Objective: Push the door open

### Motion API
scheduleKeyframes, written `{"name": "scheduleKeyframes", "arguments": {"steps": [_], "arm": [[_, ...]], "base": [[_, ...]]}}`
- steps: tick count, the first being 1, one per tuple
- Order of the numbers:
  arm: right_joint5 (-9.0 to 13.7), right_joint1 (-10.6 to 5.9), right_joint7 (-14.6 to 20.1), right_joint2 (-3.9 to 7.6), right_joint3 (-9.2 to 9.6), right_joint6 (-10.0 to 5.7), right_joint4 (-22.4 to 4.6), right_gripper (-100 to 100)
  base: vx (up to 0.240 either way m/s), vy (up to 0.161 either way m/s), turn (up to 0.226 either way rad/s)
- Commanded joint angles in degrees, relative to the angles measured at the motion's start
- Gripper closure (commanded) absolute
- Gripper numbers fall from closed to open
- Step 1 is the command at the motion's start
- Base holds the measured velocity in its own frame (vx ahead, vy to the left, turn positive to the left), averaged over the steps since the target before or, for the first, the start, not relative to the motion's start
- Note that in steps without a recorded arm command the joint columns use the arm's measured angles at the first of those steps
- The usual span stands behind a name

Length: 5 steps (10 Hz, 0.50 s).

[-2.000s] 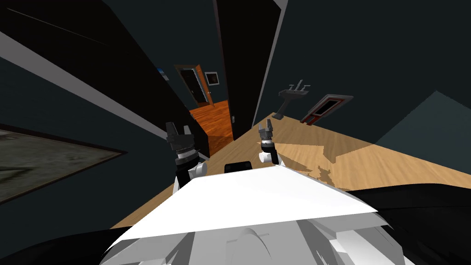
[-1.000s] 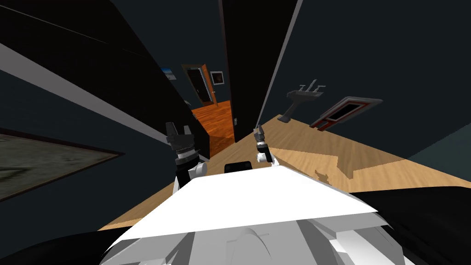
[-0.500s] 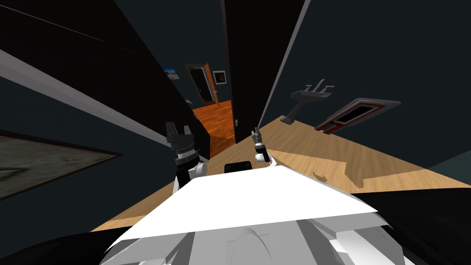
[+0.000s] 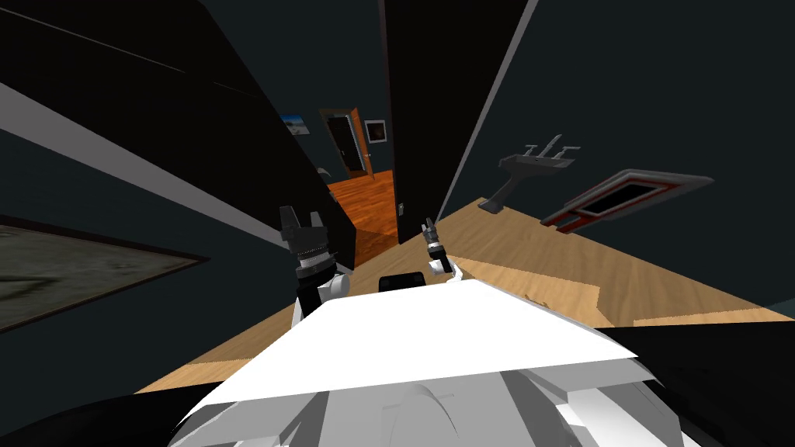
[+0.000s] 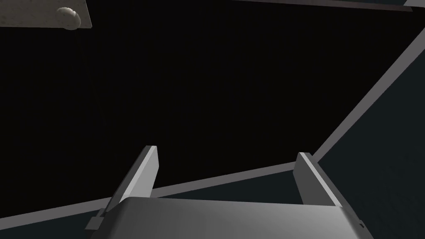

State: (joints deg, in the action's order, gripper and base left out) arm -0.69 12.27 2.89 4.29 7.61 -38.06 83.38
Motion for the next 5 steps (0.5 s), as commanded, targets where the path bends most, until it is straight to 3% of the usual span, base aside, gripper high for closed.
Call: {"name": "scheduleKeyframes", "arguments": {"steps": [1,5], "arm": [[-0.3,-0.93,0.1,-0.06,0.19,-0.24,-2.6,-100],[-1.1,-3.0,0.2,-0.41,0.71,-1.03,-8.8,-100]], "base": [[0.086,-0.049,0.081],[0.092,-0.065,0.082]]}}
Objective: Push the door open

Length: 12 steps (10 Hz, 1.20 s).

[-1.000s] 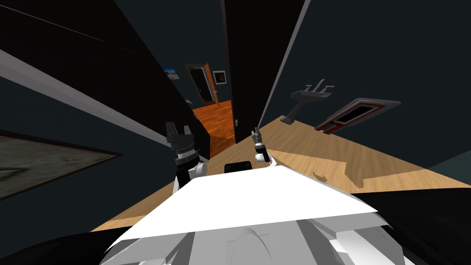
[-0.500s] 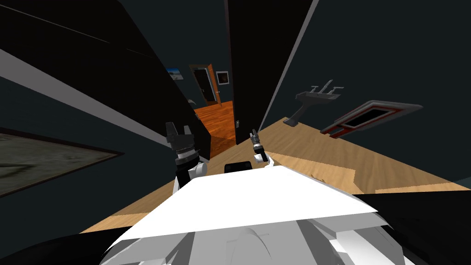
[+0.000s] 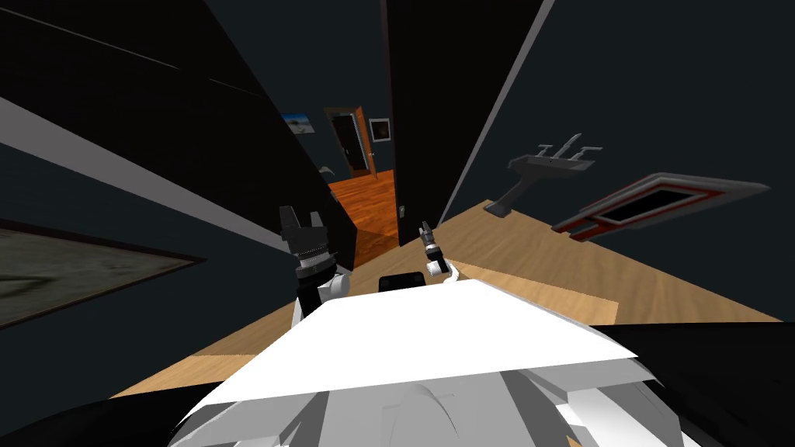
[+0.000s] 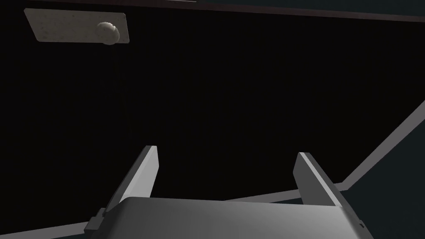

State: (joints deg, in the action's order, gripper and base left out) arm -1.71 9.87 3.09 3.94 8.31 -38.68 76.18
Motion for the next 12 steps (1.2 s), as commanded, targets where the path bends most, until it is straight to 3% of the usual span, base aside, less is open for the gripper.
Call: {"name": "scheduleKeyframes", "arguments": {"steps": [1,11,12], "arm": [[-0.3,-1.1,0.1,-0.18,0.13,-0.59,-2.9,-100],[-2.0,-5.58,0.3,-1.7,1.25,-2.29,-16.4,-100],[-2.3,-6.34,0.4,-2.05,1.44,-2.57,-18.7,-100]], "base": [[0.08,-0.051,0.065],[0.086,-0.051,0.07],[0.103,-0.08,0.11]]}}
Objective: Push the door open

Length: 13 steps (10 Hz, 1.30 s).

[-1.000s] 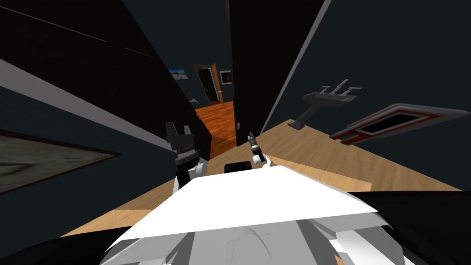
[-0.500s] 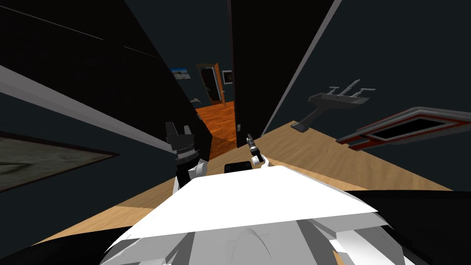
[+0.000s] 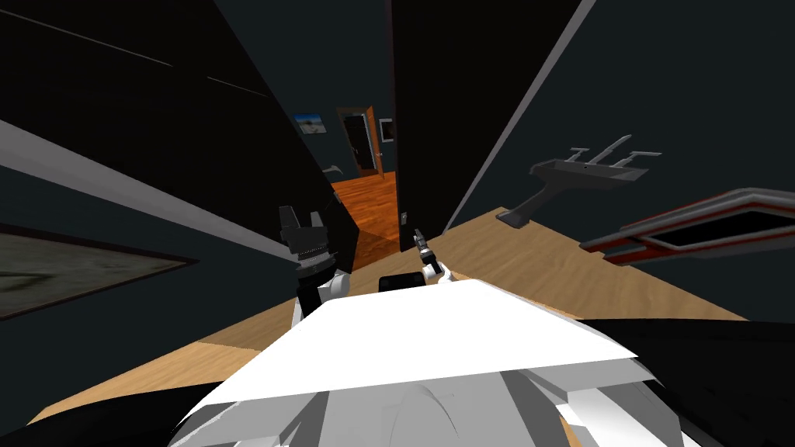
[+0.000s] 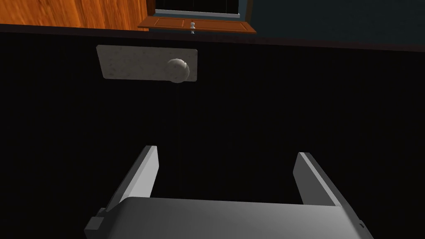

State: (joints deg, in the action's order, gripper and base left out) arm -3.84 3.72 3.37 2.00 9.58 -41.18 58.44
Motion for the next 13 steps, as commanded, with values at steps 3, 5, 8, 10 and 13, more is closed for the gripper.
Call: {"name": "scheduleKeyframes", "arguments": {"steps": [3,5,8,10,13], "arm": [[-0.4,-0.86,0.1,-0.47,0.33,-0.33,-3.0,-100],[-0.8,-1.77,0.2,-1.0,0.56,-0.67,-5.7,-100],[-1.1,-2.66,0.2,-1.61,0.78,-1.01,-8.4,-100],[-1.4,-3.3,0.3,-2.11,0.94,-1.25,-10.3,-100],[-1.2,-3.3,0.2,-0.49,0.63,-1.26,-10.0,-100]], "base": [[0.097,-0.064,0.046],[0.062,-0.033,0.05],[0.11,-0.063,0.056],[0.079,-0.059,0.043],[0.105,0.006,0.022]]}}
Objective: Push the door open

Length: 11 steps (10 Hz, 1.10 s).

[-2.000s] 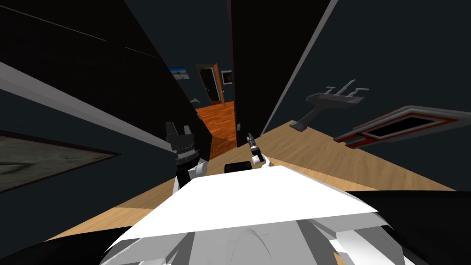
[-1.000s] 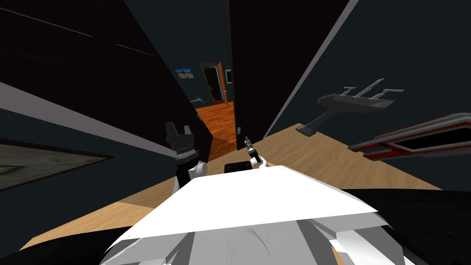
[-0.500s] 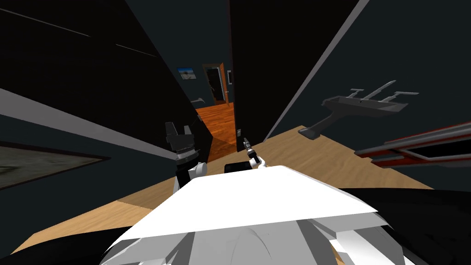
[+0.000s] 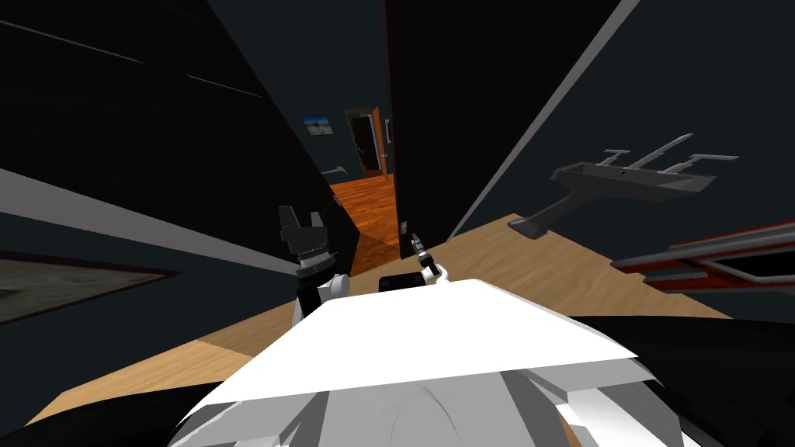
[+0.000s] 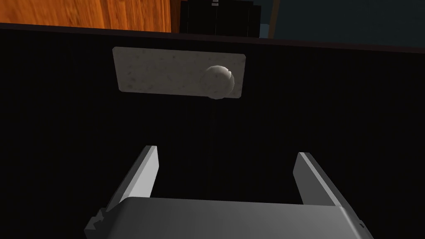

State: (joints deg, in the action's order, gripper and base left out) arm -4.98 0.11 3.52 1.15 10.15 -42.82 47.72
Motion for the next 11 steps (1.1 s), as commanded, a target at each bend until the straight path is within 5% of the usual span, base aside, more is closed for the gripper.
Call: {"name": "scheduleKeyframes", "arguments": {"steps": [1,4,7,8,9,11], "arm": [[0.0,0.21,0.0,0.68,-0.06,0.3,0.5,-100],[0.3,-0.12,-0.1,0.62,-0.48,0.04,-0.1,-100],[0.5,-0.45,-0.3,-1.23,-0.89,-0.22,-0.8,-100],[0.4,-0.53,-0.3,-0.79,-0.84,-0.21,-0.9,-100],[0.4,-0.53,-0.3,-0.79,-0.84,-0.21,-0.9,100],[0.4,-0.53,-0.3,-0.79,-0.84,-0.21,-0.9,100]], "base": [[0.178,0.036,0.021],[0.193,0.071,0.026],[0.203,0.024,0.023],[0.071,0.014,-0.006],[-0.015,-0.002,0.005],[-0.019,-0.005,0.006]]}}
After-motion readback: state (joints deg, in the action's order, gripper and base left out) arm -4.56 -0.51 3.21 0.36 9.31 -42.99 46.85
